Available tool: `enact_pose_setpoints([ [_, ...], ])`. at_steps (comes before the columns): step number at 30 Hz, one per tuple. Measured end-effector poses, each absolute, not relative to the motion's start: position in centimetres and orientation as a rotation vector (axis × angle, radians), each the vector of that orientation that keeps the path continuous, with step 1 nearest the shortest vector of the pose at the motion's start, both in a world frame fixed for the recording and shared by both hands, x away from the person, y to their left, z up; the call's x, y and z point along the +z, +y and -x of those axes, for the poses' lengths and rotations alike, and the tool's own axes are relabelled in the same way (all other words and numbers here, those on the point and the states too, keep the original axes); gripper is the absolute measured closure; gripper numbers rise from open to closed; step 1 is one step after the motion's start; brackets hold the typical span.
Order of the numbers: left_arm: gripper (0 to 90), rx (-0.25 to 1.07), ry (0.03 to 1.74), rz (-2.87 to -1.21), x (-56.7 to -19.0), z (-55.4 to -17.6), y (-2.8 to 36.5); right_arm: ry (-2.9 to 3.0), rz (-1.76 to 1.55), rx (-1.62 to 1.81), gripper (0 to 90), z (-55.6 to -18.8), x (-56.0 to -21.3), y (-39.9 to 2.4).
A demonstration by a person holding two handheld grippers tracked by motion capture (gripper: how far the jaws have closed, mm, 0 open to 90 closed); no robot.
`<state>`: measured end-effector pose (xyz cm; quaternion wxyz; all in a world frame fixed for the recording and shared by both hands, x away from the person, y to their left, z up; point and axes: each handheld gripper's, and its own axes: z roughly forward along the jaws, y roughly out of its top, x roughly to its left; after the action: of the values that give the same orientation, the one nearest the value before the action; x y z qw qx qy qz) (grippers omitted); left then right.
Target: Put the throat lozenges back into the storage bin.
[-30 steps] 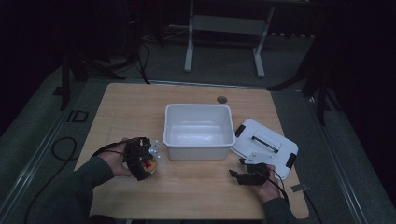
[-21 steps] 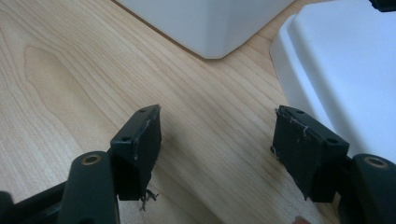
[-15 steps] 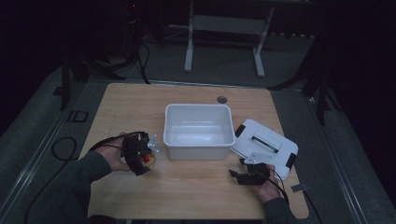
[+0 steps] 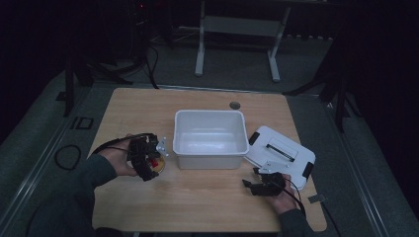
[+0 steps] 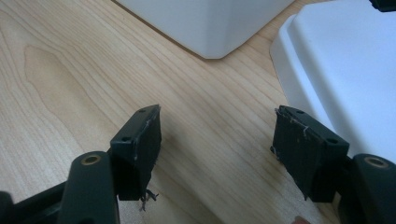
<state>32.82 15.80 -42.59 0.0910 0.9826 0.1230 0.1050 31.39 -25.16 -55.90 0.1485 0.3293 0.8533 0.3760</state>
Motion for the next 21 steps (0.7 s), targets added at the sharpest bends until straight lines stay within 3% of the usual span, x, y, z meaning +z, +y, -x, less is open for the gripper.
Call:
enact_pose_setpoints([
  [21,20.6,0.353,0.321,-2.884,-38.7,-33.5,14.8,2.455,-0.946,1.081,32.0,-31.4,-55.9,-25.2],
])
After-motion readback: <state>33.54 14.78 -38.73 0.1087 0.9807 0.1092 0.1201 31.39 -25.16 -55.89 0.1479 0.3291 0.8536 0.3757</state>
